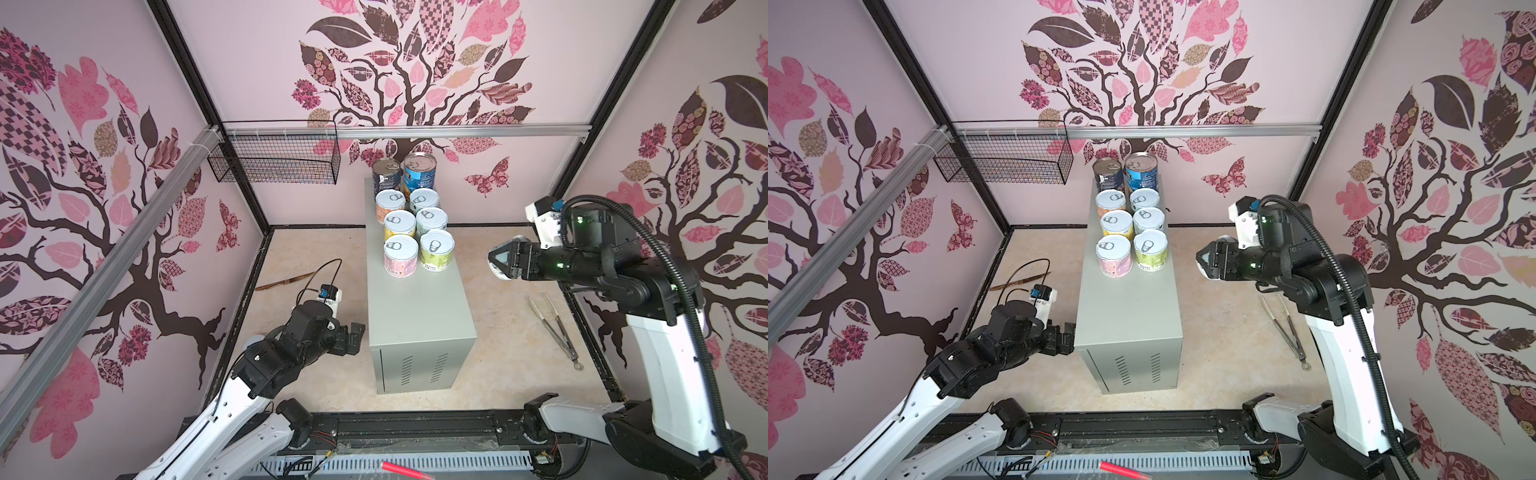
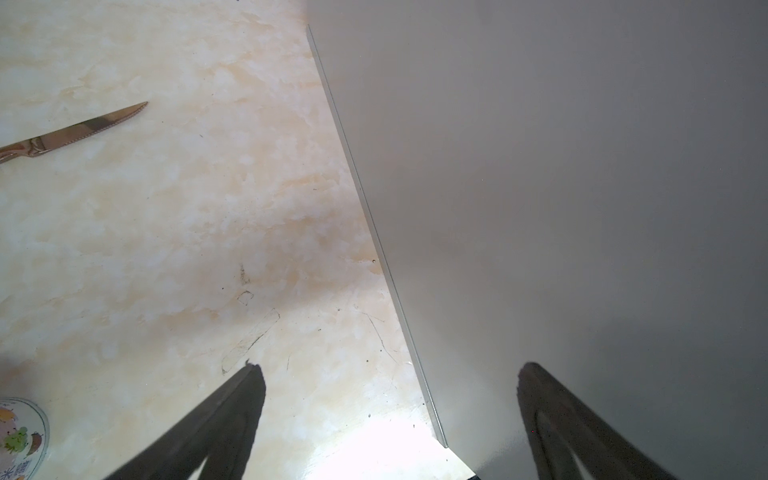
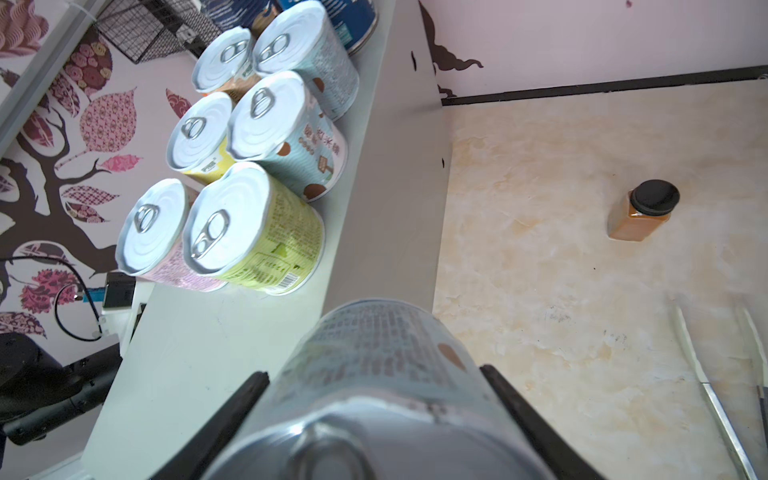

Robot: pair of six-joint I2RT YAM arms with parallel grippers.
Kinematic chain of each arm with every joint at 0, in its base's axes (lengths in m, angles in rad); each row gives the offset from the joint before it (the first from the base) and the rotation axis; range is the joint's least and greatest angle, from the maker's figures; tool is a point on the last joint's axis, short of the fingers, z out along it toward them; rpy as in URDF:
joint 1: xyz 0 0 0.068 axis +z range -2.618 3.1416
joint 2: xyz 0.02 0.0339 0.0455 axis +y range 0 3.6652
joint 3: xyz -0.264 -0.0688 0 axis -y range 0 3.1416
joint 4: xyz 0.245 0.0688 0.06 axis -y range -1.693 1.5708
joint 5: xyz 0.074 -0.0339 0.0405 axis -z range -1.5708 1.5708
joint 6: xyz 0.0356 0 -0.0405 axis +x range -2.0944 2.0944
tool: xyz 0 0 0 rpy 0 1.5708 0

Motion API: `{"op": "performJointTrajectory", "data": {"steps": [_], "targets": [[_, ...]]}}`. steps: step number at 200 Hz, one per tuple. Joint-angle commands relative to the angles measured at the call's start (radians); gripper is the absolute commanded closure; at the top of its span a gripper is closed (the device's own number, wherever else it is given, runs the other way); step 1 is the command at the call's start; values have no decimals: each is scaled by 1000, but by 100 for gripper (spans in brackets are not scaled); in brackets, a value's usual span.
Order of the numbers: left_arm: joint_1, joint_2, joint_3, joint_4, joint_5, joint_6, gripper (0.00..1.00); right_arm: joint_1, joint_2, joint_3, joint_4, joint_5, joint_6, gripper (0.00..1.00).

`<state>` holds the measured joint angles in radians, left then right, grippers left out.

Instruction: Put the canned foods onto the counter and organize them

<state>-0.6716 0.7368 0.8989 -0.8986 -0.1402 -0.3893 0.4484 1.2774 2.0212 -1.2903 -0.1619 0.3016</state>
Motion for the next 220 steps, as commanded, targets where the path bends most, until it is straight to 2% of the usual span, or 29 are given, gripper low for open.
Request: {"op": "performJointTrajectory", "data": {"steps": [1,34,75,138,164,220], "targets": [[6,-3,-25,21,8,7,2,129,86,113,-79,95,27,55],[6,-8,-26,20,4,7,2,146,189,265,-191,30,29,57],[6,4,-26,21,12,9,2,155,190,213,-191,-34,37,60],[6,3,-27,19,2,7,2,325,207,204,-187,109,51,58],[6,5,-25,18,1,6,2,423,219,195,-181,205,59,57],[6,4,-24,17,-7,5,2,486,238,178,-162,283,59,57]]}}
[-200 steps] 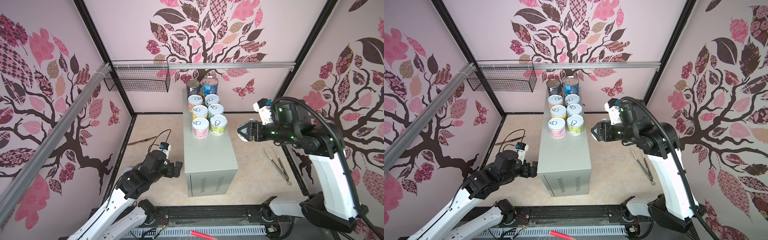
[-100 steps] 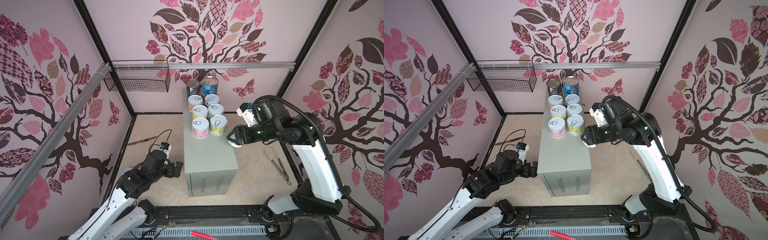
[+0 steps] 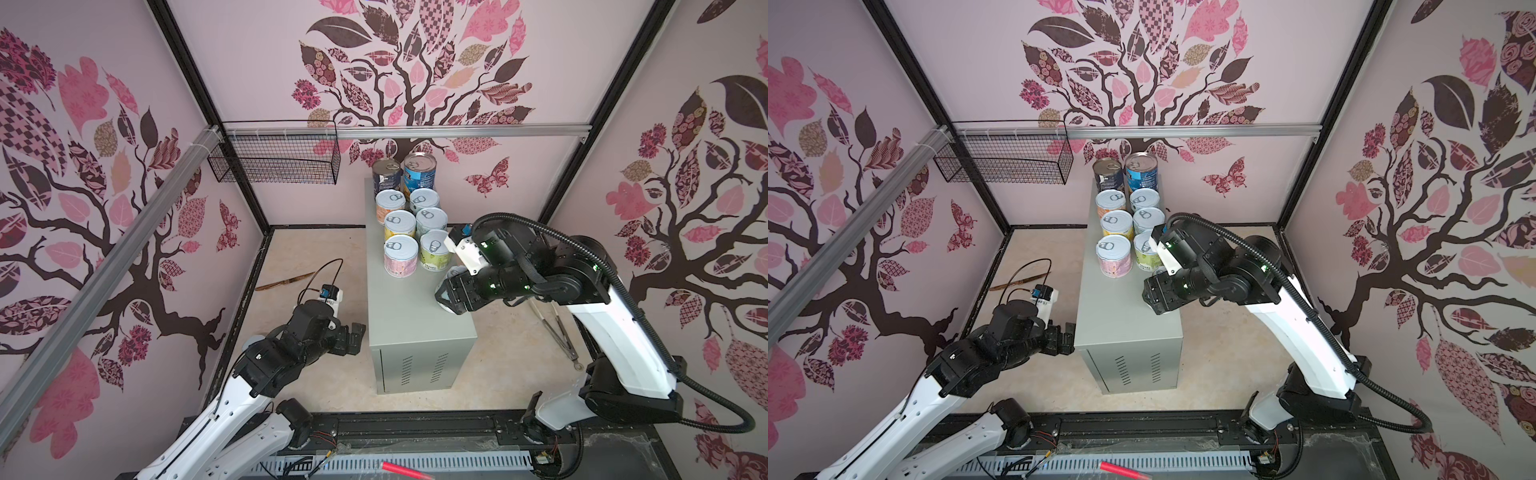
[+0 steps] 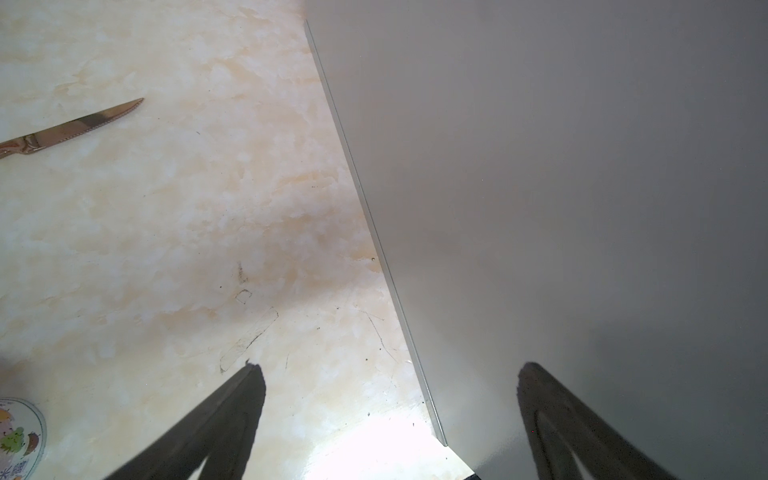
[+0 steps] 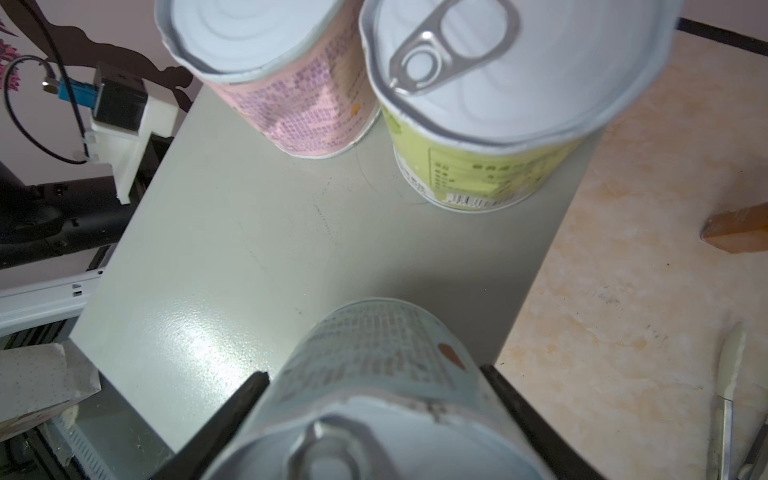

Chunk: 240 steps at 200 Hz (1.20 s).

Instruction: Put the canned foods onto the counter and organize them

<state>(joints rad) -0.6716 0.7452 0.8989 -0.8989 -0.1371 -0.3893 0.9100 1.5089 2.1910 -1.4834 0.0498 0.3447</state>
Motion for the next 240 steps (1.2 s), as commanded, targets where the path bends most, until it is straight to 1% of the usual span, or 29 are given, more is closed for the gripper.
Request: {"op": "performJointTrajectory", "data": {"steps": [1,19,49,81,109,136,180,240], "targets": [[6,-4,-24,17,-10,5,2,26,6,9,30,72,16,57],[6,-4,-24,15,-13,4,2,47,20,-3,36,90,15,57],[6,-6,-24,15,-16,3,2,47,22,-46,79,105,5,57],[6,-6,-24,14,-18,3,2,47,30,-53,102,119,0,54],[6,-7,-22,14,-20,4,2,48,42,-61,106,115,-5,49],[6,-8,-22,12,-18,3,2,47,36,-87,135,90,-13,39],[6,-9,-23,13,-21,3,2,47,32,-121,165,96,-21,34],[6,-6,-23,13,-21,3,2,47,38,-130,153,117,-41,21]]}}
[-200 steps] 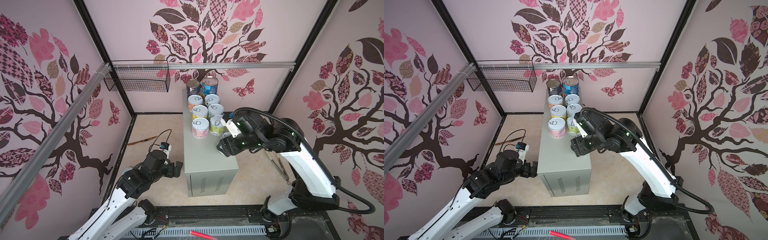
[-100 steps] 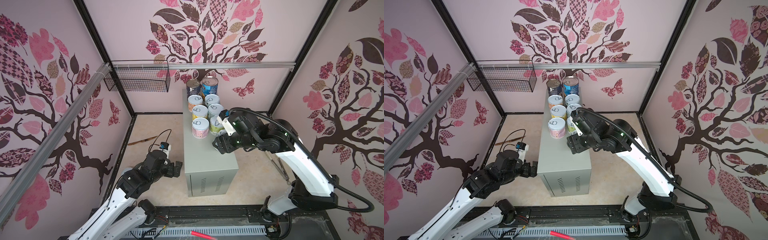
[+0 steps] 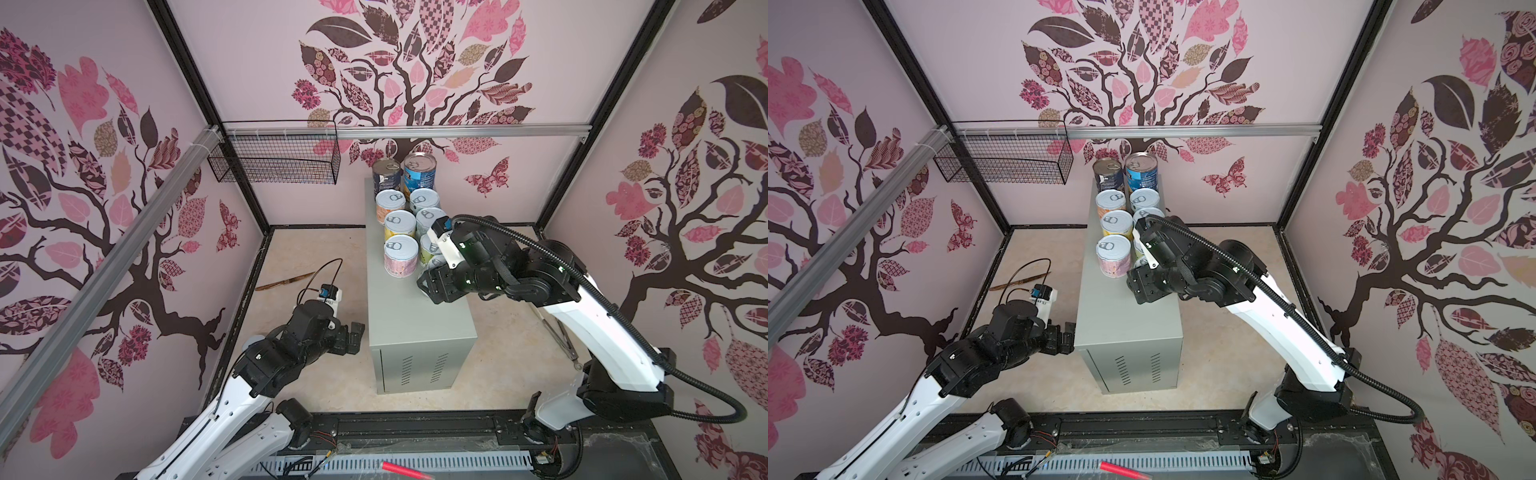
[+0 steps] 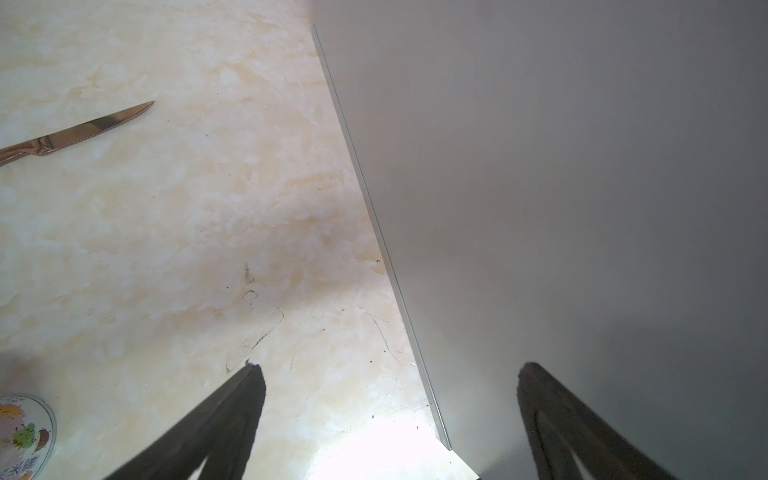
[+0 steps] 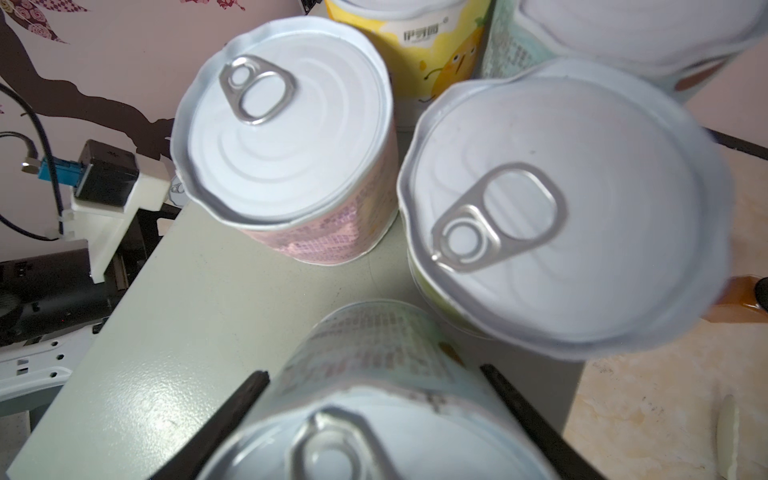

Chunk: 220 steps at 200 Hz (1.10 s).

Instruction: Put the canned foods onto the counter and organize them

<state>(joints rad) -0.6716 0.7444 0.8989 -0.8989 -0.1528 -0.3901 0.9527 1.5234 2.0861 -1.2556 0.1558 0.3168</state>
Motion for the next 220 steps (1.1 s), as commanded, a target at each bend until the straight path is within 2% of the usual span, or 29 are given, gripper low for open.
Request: {"op": "performJointTrajectory", "data": {"steps": [1,86,136,191,220], "targets": [[5,-5,-23,13,-5,3,2,5,23,-25,-75,11,-13,21],[6,-5,-22,12,-13,2,2,5,22,-26,-85,62,-47,10],[6,-4,-22,10,-17,2,2,5,14,-64,-49,91,-73,16],[6,1,-21,8,-18,1,2,3,6,-83,-25,126,-85,16],[6,1,-20,8,-21,1,2,3,3,-73,-25,119,-87,10]]}}
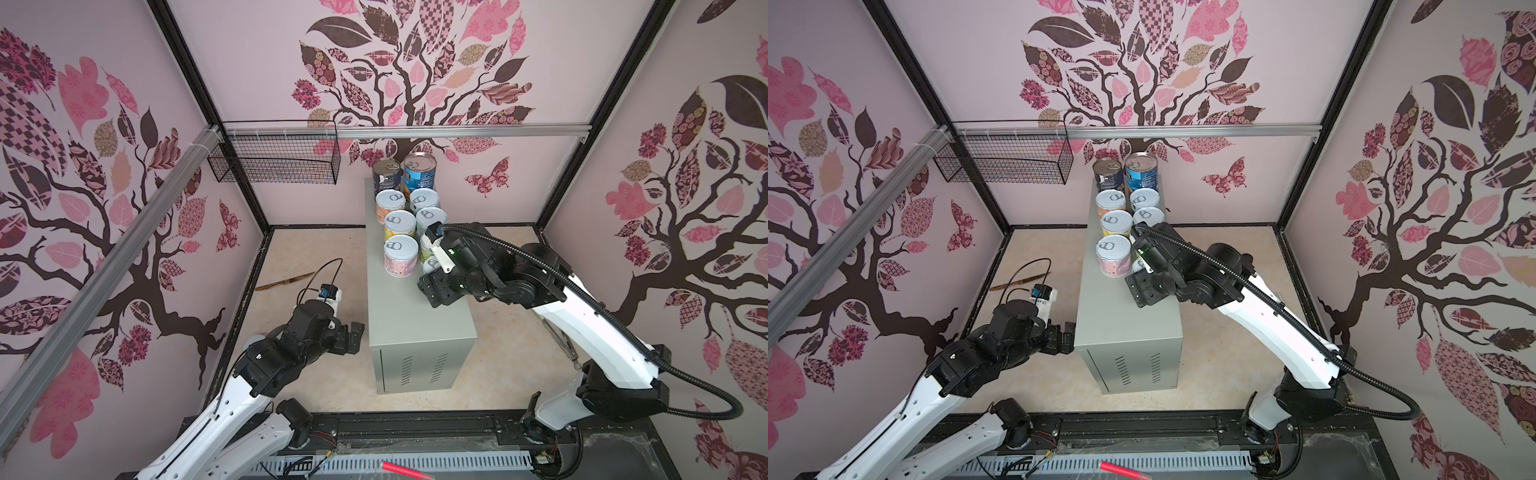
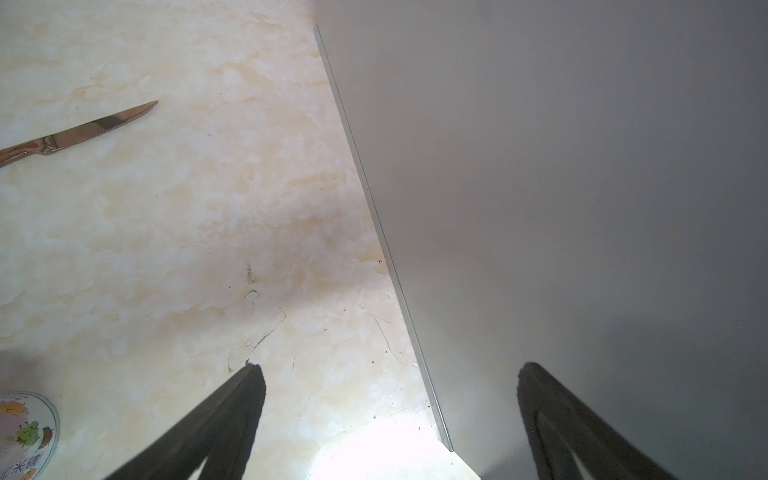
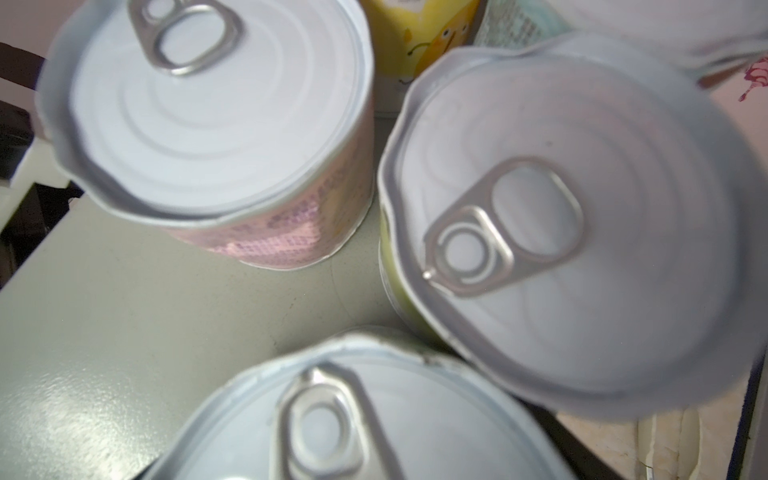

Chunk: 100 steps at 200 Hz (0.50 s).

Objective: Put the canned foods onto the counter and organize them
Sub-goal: 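Lower the silver-lidded can in front of the cans and open the right gripper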

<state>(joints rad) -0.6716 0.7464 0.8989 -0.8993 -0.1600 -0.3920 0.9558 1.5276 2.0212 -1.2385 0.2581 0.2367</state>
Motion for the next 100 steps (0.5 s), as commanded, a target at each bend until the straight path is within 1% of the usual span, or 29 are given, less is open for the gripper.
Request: {"op": "performJointTrajectory", "data": {"steps": [1,43,100], "targets": [[6,-1,-20,9,-13,3,2,0,-2,-8,-42,16,-7,10],[6,2,-21,7,-20,2,2,0,-30,20,-50,5,0,0],[6,12,-19,4,-26,0,2,0,-112,-11,-15,-19,13,0]]}}
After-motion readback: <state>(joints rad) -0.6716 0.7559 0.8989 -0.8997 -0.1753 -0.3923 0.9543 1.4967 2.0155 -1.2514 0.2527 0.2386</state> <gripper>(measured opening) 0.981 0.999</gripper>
